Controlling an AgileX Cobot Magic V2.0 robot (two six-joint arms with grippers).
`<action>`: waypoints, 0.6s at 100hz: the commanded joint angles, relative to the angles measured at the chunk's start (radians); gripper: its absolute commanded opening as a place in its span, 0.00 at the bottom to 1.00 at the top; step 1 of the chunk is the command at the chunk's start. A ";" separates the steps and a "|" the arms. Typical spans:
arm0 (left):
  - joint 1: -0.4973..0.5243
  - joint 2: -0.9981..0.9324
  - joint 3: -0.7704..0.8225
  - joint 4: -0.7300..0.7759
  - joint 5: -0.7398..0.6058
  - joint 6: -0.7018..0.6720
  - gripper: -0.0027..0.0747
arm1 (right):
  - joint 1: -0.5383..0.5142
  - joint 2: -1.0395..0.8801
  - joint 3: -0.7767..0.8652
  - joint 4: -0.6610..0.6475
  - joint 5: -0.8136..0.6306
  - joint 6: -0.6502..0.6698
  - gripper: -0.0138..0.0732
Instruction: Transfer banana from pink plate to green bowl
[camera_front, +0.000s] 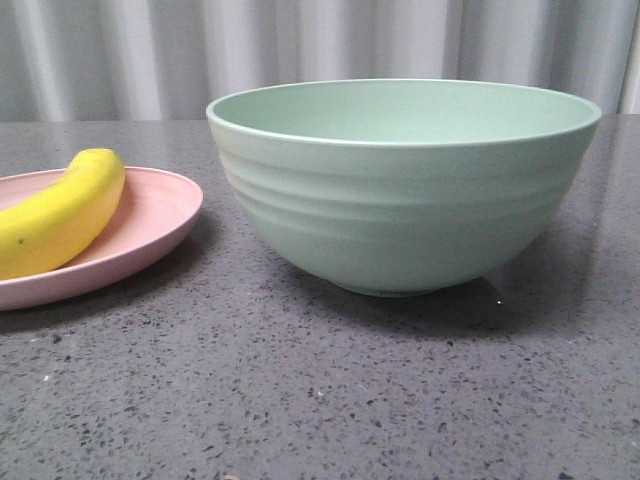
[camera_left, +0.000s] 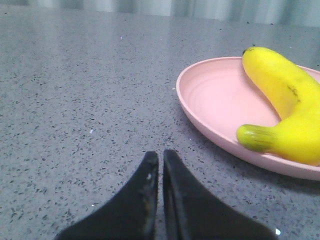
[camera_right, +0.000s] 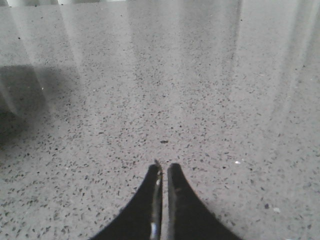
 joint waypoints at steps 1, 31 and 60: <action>0.002 -0.029 0.010 0.000 -0.087 -0.008 0.01 | -0.007 -0.023 0.020 -0.011 -0.101 0.003 0.08; 0.002 -0.029 0.010 0.000 -0.096 -0.008 0.01 | -0.007 -0.023 0.020 -0.015 -0.164 0.003 0.08; 0.002 -0.029 0.010 0.000 -0.102 -0.008 0.01 | -0.007 -0.023 0.020 -0.022 -0.172 0.003 0.08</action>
